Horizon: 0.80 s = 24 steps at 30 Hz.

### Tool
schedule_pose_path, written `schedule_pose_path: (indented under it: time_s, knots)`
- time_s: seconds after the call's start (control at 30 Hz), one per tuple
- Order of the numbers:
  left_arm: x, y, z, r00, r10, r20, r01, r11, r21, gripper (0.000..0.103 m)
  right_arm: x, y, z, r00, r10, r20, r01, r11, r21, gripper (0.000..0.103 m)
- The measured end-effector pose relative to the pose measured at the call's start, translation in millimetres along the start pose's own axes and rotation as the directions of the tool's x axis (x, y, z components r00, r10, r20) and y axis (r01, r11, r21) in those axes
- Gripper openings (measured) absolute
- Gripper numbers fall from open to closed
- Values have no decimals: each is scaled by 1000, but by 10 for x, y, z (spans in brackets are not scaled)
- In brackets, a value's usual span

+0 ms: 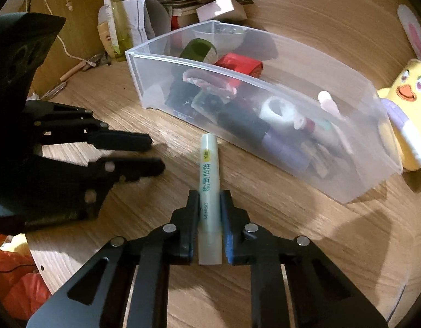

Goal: Organize objects
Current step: 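Grasp the white-green marker with the right tool, then carry the marker into the clear box and open the right tool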

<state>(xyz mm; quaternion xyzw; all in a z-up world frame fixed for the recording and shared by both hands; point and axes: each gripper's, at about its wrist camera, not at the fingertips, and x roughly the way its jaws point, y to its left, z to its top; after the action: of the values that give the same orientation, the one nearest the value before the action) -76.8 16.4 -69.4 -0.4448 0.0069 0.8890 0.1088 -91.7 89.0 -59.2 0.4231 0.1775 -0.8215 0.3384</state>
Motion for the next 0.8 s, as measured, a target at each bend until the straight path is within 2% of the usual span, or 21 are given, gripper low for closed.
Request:
schedule_pose_path:
  time_s: [0.37, 0.8]
  knots:
    - [-163, -17, -11, 999, 12, 47, -11, 1000, -18, 12, -262, 25, -96, 998, 21, 67, -25, 998, 52, 14]
    - [-627, 10, 148, 981, 30, 191, -21, 999, -49, 12, -695, 42, 28, 981, 5, 193, -18, 998, 64, 14]
